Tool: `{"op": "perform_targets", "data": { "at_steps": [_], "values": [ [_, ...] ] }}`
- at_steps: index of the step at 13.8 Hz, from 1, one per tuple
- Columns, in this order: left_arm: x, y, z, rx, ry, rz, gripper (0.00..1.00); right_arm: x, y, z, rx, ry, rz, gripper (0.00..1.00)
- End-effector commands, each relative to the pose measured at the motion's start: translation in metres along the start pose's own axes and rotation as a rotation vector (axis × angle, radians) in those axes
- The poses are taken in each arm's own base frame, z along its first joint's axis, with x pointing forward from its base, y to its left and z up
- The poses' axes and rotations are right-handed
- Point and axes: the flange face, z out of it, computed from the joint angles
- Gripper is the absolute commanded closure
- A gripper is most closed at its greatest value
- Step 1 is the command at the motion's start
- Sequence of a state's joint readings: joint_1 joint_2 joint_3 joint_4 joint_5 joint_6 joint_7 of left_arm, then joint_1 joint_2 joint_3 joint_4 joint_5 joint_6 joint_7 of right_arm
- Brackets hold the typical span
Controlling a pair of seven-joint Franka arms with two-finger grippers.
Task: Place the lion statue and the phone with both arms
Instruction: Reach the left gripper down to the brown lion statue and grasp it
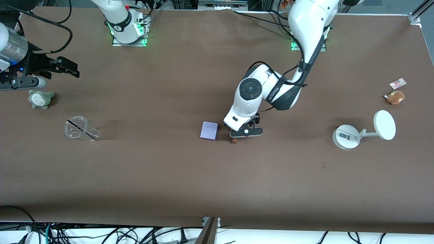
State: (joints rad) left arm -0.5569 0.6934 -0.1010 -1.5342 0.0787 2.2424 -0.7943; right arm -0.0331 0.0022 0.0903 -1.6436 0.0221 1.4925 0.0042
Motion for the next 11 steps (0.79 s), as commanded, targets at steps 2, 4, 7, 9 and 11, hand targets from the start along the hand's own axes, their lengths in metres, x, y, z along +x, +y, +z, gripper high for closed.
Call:
{"op": "perform_targets", "data": {
  "at_steps": [2, 4, 7, 9, 11],
  "values": [
    [0.004, 0.016, 0.017, -0.009, 0.049, -0.03, 0.0, 0.0, 0.0, -0.006, 0.008, -0.005, -0.005, 0.0],
    [0.014, 0.022, 0.019, -0.012, 0.071, -0.027, 0.0, 0.0, 0.0, -0.006, 0.008, -0.005, -0.005, 0.0],
    [0.017, 0.025, 0.029, -0.01, 0.07, -0.032, 0.0, 0.0, 0.0, -0.006, 0.008, -0.005, -0.005, 0.0],
    [0.018, 0.023, 0.037, 0.014, 0.083, -0.031, 0.0, 0.0, 0.0, -0.006, 0.008, -0.003, -0.005, 0.0],
    [0.017, 0.022, 0.045, 0.032, 0.092, -0.026, 0.01, 0.0, 0.0, -0.006, 0.008, -0.005, -0.005, 0.0]
  ]
}}
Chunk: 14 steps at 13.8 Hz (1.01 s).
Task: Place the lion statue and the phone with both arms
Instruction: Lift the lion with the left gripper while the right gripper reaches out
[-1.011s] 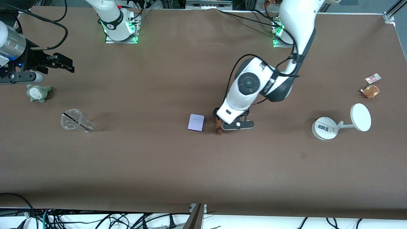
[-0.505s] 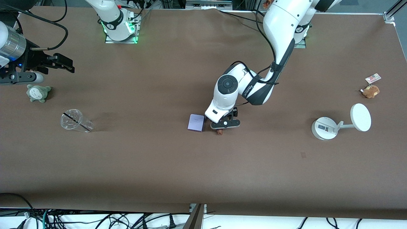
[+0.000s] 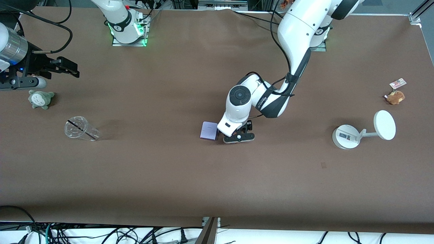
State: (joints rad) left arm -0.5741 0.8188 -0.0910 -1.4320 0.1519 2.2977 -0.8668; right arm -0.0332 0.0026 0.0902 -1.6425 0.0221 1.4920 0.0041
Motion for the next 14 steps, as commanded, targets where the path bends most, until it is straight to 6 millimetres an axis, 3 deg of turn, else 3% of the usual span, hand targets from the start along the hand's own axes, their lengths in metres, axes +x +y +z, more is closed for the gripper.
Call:
{"op": "perform_targets", "data": {
  "at_steps": [1, 2, 3, 6, 8, 10, 13, 14],
  "values": [
    [0.004, 0.006, 0.004, 0.02, 0.032, -0.009, 0.28, 0.0, 0.0, -0.006, 0.008, -0.003, -0.005, 0.0],
    [0.003, 0.007, 0.003, 0.018, 0.032, -0.011, 0.51, 0.0, 0.0, -0.006, 0.008, -0.003, -0.005, 0.0],
    [0.002, 0.008, 0.003, 0.018, 0.032, -0.034, 0.67, 0.0, 0.0, -0.006, 0.008, -0.003, -0.005, 0.0],
    [0.0, 0.01, 0.003, 0.018, 0.034, -0.068, 1.0, 0.0, 0.0, -0.005, 0.008, -0.005, -0.007, 0.0],
    [0.002, 0.009, 0.0, 0.016, 0.039, -0.06, 1.0, 0.0, 0.0, -0.005, 0.008, -0.005, -0.005, 0.0],
    [0.015, -0.001, -0.016, 0.009, 0.054, -0.047, 1.0, 0.0, 0.0, -0.006, 0.006, -0.003, -0.005, 0.0],
    [0.044, -0.052, -0.037, 0.038, 0.038, 0.039, 1.0, 0.0, -0.001, -0.006, 0.009, -0.003, 0.004, 0.0],
    [0.054, -0.088, -0.042, 0.057, 0.021, 0.042, 1.0, 0.0, -0.005, -0.005, 0.013, -0.007, 0.005, 0.0]
  ]
}}
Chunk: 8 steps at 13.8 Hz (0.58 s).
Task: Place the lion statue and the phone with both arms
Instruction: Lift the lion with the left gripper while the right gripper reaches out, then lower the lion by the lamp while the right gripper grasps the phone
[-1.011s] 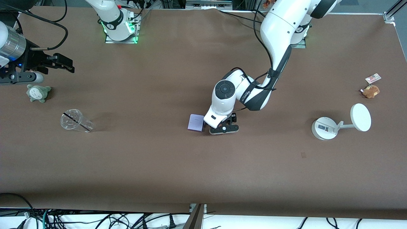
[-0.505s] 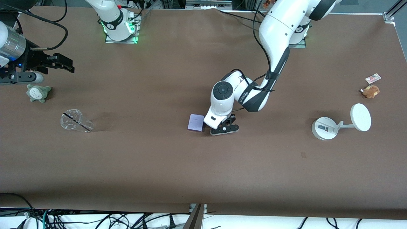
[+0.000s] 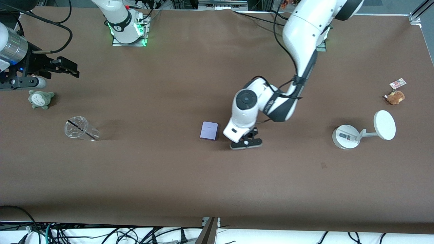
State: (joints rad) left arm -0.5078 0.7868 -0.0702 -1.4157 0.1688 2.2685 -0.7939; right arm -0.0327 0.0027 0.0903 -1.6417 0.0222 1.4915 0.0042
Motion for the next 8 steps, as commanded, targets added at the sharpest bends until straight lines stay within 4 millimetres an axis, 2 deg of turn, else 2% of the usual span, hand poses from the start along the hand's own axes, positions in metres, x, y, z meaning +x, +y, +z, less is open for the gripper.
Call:
{"op": "perform_targets", "data": {
  "at_steps": [1, 4, 6, 8],
  "values": [
    [0.009, -0.073, -0.018, 0.054, -0.032, 0.043, 1.0, 0.001, -0.009, -0.003, 0.011, -0.009, -0.002, 0.0],
    [0.017, -0.146, -0.023, 0.08, -0.073, 0.111, 1.0, 0.006, -0.038, 0.004, 0.001, -0.012, -0.001, 0.0],
    [0.016, -0.185, -0.023, 0.096, -0.099, 0.102, 1.0, 0.012, -0.066, 0.012, -0.002, -0.006, 0.031, 0.0],
    [0.014, -0.232, -0.025, 0.124, -0.109, 0.049, 1.0, 0.016, -0.105, 0.02, -0.005, 0.014, 0.04, 0.0]
  ]
}}
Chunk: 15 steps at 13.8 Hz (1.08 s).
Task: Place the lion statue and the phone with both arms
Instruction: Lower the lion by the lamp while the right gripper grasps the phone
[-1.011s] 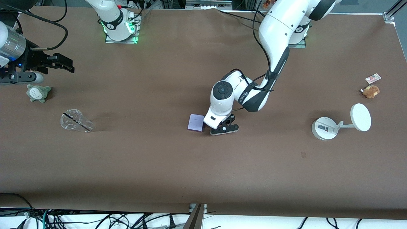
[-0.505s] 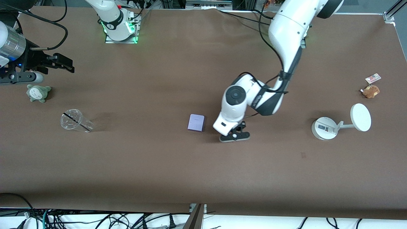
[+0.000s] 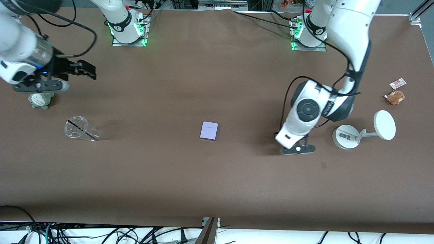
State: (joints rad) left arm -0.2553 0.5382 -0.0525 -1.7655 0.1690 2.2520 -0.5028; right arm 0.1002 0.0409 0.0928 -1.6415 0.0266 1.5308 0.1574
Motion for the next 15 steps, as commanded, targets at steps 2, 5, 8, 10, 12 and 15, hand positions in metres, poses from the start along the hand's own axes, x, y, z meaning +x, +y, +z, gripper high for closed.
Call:
{"op": "perform_targets", "data": {
  "at_steps": [2, 5, 8, 10, 12, 15],
  "values": [
    [-0.016, -0.09, 0.0, 0.02, -0.007, 0.035, 1.0, 0.016, -0.082, 0.025, 0.009, 0.033, 0.064, 0.0],
    [-0.024, -0.123, 0.027, 0.002, 0.036, 0.064, 1.0, 0.026, -0.133, 0.055, 0.016, 0.053, 0.112, 0.0],
    [-0.032, -0.146, 0.044, 0.004, 0.045, 0.081, 1.0, 0.034, -0.178, 0.092, 0.014, 0.054, 0.145, 0.0],
    [-0.032, -0.157, 0.048, 0.004, 0.035, 0.078, 1.0, 0.044, -0.194, 0.112, 0.017, 0.051, 0.145, 0.0],
    [-0.034, -0.157, 0.052, -0.001, 0.043, 0.079, 1.0, 0.056, -0.215, 0.132, 0.013, 0.037, 0.155, 0.0],
    [-0.037, -0.157, 0.06, -0.017, 0.047, 0.063, 1.0, 0.068, -0.253, 0.157, 0.024, 0.049, 0.179, 0.0]
  ]
}}
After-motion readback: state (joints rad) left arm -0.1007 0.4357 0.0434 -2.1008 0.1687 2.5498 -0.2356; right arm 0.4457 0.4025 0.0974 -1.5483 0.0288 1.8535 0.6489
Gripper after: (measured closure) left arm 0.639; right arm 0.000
